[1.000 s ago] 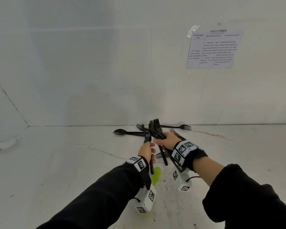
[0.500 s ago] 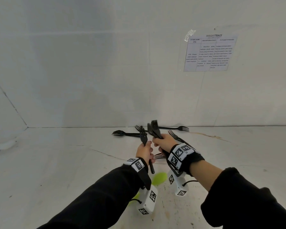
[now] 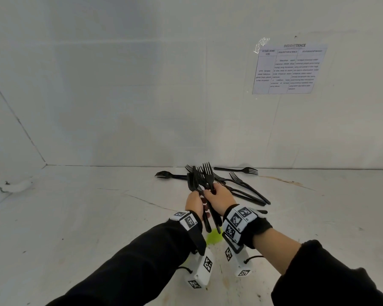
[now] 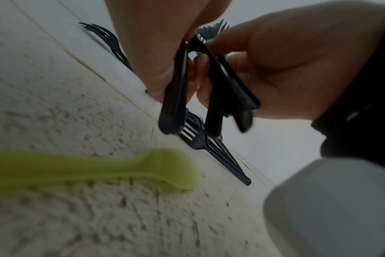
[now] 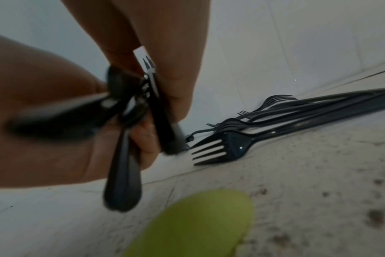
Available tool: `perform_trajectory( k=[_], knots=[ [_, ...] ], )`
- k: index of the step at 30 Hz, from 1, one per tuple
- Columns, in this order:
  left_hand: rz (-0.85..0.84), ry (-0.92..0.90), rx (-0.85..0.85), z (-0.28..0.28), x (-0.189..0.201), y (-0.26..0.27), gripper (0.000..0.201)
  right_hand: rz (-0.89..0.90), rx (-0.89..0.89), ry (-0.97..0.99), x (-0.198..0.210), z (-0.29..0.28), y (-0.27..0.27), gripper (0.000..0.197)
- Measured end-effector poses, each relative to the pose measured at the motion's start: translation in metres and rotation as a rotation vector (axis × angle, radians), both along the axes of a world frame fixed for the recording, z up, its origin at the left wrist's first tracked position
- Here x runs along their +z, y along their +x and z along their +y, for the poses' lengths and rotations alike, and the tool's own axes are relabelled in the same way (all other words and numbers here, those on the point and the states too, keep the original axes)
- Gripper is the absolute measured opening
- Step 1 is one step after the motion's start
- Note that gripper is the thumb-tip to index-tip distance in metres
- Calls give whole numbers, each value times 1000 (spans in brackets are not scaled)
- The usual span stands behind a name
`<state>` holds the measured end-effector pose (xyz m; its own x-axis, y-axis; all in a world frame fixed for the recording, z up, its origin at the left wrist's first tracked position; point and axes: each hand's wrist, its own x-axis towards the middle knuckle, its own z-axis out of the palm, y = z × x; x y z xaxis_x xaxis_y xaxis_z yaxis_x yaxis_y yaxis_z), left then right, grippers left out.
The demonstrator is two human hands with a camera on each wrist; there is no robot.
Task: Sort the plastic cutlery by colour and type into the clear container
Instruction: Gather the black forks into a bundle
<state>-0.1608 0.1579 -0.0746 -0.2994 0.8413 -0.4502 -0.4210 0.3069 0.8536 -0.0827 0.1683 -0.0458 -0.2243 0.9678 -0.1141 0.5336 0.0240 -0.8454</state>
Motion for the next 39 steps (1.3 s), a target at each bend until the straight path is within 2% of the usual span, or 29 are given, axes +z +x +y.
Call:
perform_trajectory(
  k=[6,9,12,15,17,23,29,33,36,39],
  knots=[
    [-75,-31,-61,-4,3,7,39,19,-145,62,1,-9,-4,24],
    [60,-18,-64,-5,4,9,30,17,-108,26,2,-8,-3,26],
    [185,9,-22,-3,0,4,31,83,-99,-4,1,-6,2,16],
    [243,14,7,-5,1,2,33,123,-92,-4,-1,-9,3,6],
    [262,31,-14,-5,-2,1,38,144,-82,-12,-3,-12,2,9],
    [137,29,-67,-16,5,1,32,191,-106,-75,-5,-18,-7,23],
    [155,53,-39,-20,2,-2,32,349,-154,-108,-1,-24,-7,16],
    [97,42,-7,-27,0,0,39,307,-146,-43,-2,-31,-4,13],
    [-80,38,0,-32,1,2,48,285,-156,-26,-2,-40,-3,22],
    [-96,39,-30,-37,-1,3,43,236,-158,-2,-3,-47,-1,25]
  ],
)
